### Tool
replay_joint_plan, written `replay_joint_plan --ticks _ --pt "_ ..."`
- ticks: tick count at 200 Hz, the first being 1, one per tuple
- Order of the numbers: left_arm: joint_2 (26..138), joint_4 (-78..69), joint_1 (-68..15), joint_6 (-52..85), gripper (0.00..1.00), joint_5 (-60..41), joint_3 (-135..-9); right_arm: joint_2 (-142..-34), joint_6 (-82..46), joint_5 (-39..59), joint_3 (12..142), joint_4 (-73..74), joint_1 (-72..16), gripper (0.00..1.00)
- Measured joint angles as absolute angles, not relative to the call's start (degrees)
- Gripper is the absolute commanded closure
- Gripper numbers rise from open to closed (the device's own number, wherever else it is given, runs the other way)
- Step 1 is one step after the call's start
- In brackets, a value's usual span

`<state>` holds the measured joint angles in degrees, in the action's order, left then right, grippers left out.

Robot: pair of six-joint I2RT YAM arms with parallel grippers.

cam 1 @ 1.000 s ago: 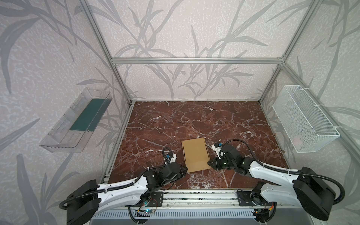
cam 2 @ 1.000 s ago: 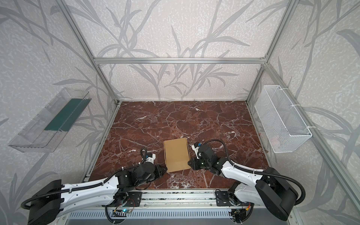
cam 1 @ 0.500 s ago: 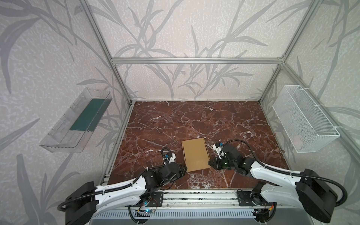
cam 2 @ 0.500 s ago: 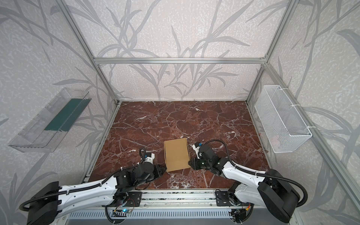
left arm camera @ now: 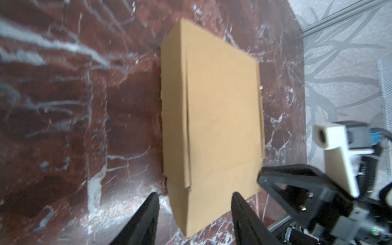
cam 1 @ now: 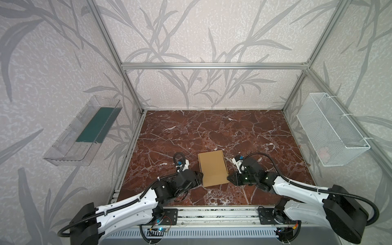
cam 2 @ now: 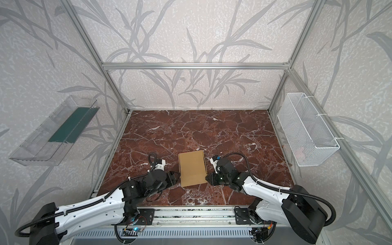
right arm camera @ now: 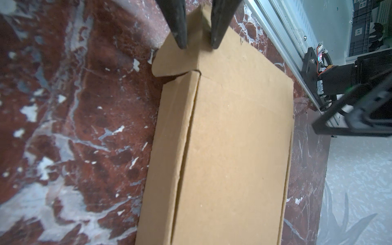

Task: Fold the paper box
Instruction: 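Open the left gripper and lift it away, farther from the robot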

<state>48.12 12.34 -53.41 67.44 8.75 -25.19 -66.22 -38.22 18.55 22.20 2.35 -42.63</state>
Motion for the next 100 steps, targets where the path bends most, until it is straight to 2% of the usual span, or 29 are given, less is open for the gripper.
replay_joint_plan --ticks 43,100 --pt "57.6 14.2 -40.1 57.4 0.39 3.7 -34.7 -66.4 -38.7 18.7 22.2 2.5 -42.6 0.77" --pt "78.2 16.7 -31.3 46.6 0.37 -2.7 -50.7 -66.4 -39.2 18.7 22.2 2.5 -42.6 0.75"
